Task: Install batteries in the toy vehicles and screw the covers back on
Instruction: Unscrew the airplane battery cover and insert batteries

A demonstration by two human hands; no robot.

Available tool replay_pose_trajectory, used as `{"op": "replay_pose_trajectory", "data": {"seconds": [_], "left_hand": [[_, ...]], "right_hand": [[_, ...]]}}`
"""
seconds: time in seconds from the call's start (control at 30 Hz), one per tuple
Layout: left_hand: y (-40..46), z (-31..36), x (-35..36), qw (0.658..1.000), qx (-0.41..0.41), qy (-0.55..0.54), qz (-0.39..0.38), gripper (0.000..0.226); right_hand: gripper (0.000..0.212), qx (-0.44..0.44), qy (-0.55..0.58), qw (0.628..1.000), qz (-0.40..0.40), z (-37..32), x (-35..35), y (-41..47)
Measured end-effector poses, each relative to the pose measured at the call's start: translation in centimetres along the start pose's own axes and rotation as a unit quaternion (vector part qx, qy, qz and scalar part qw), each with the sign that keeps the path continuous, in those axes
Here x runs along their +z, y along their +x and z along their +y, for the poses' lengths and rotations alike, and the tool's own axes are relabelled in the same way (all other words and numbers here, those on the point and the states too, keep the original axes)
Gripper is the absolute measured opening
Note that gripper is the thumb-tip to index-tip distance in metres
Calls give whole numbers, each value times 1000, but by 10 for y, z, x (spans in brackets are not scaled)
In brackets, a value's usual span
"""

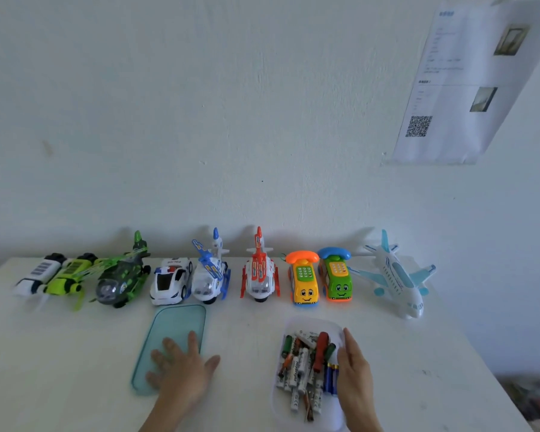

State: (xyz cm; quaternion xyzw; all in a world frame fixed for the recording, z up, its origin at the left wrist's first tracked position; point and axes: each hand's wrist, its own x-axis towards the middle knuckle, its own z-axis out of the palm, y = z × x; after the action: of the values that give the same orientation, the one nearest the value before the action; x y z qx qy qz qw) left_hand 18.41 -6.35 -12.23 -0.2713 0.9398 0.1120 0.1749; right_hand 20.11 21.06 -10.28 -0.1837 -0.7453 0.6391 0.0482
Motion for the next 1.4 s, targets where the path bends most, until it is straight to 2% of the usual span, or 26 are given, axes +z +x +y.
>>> {"op": "replay_pose_trajectory", "data": {"seconds": [0.1,0.2,0.3,0.33,0.37,0.4,0.43,0.47,0.53,0.6,0.67,0.73,0.8,0.9,0.97,1.1,1.3,1.4], "left_hand": [[-2,-7,1,998,13,40,47,59],[-7,-13,-5,996,23,71,48,54],[-11,-27,-19,981,125,120,88,47],[-15,-36,-26,970,137,154,130,42],[-22,-44,-43,971,120,156,138,37],[-28,-50,-62,967,122,140,174,34],[-27,-54,-77,954,128,111,246,37],[-32,-57,-92,948,131,82,278,44],[-43,-58,-117,943,131,41,304,57],[-53,-57,-133,934,153,-21,321,63],[-54,-48,-137,931,186,-100,298,61],[-51,-33,-128,925,237,-186,230,51],[-43,-17,-106,920,282,-228,147,39],[-34,-5,-72,923,264,-270,70,27],[-31,-4,-54,928,244,-272,73,18],[-31,-4,-29,928,211,-260,160,19],[-40,-6,-23,941,188,-112,259,21],[-37,-7,-18,941,178,-186,222,15]], "right_hand": [[43,8,8,1000,16,-6,22,-12],[45,16,22,999,43,1,49,-21],[40,23,-3,996,91,2,77,-34],[40,30,-7,994,103,1,85,-39],[42,39,-8,994,106,-1,92,-44],[46,54,-3,993,101,-2,96,-49],[50,72,1,994,83,-6,99,-54],[55,87,0,994,58,-10,99,-58],[60,120,-46,992,1,-20,96,-64],[56,118,-150,981,-39,-35,89,-67],[45,25,-214,975,-59,-48,79,-59],[39,-53,-188,974,-117,-60,74,-45],[35,-69,-166,969,-170,-70,74,-29],[31,-75,-274,950,-126,-63,76,-6],[28,-60,-300,947,-96,-50,77,-1],[25,-66,-320,941,-84,-34,81,-12],[26,-72,-377,923,-37,-25,91,-15],[25,-69,-386,920,-22,-25,97,-15]]}}
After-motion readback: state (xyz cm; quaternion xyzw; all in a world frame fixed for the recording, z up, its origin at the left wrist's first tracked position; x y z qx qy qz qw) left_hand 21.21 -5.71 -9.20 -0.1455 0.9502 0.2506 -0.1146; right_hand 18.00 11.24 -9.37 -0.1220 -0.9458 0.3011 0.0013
